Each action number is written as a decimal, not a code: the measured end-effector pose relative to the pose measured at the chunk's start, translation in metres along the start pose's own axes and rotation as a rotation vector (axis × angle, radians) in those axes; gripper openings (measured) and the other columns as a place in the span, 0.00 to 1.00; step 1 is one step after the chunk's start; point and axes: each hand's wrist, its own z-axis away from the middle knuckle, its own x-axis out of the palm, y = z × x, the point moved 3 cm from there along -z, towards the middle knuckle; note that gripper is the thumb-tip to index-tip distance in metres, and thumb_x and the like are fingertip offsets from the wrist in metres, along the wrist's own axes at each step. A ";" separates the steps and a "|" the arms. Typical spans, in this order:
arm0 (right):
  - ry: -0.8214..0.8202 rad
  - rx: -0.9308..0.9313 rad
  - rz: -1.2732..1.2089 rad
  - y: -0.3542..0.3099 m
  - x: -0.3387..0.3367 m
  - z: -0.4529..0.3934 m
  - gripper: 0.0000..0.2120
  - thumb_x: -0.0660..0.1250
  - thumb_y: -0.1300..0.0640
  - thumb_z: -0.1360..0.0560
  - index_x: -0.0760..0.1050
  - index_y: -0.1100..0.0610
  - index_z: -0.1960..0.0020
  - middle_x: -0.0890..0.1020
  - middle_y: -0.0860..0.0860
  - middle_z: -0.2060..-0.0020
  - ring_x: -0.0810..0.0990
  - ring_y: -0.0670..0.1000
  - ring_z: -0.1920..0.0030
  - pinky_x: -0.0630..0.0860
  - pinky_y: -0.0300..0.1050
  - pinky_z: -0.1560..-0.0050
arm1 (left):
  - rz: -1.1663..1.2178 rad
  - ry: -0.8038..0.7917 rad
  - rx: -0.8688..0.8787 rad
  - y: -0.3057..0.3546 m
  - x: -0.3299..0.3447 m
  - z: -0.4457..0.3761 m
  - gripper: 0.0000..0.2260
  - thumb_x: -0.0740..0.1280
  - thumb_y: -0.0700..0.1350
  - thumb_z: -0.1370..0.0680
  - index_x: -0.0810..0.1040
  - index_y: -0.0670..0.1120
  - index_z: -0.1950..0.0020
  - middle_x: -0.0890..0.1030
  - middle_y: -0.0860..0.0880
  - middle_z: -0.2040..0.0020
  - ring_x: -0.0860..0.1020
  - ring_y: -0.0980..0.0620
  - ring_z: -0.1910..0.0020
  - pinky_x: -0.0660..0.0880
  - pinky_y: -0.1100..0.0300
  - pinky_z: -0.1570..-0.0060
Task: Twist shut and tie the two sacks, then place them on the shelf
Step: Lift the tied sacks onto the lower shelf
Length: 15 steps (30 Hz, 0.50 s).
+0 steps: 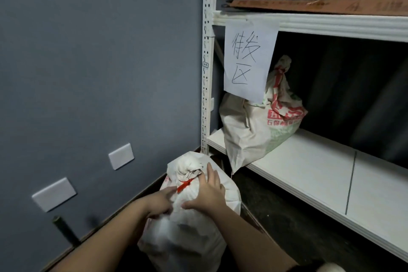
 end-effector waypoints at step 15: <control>0.639 0.021 -0.476 -0.002 -0.105 0.034 0.32 0.74 0.50 0.35 0.70 0.61 0.36 0.77 0.57 0.40 0.71 0.57 0.37 0.67 0.55 0.35 | 0.682 0.617 0.172 0.084 -0.051 0.003 0.13 0.63 0.37 0.26 0.72 0.42 0.71 0.74 0.45 0.74 0.72 0.47 0.67 0.66 0.55 0.67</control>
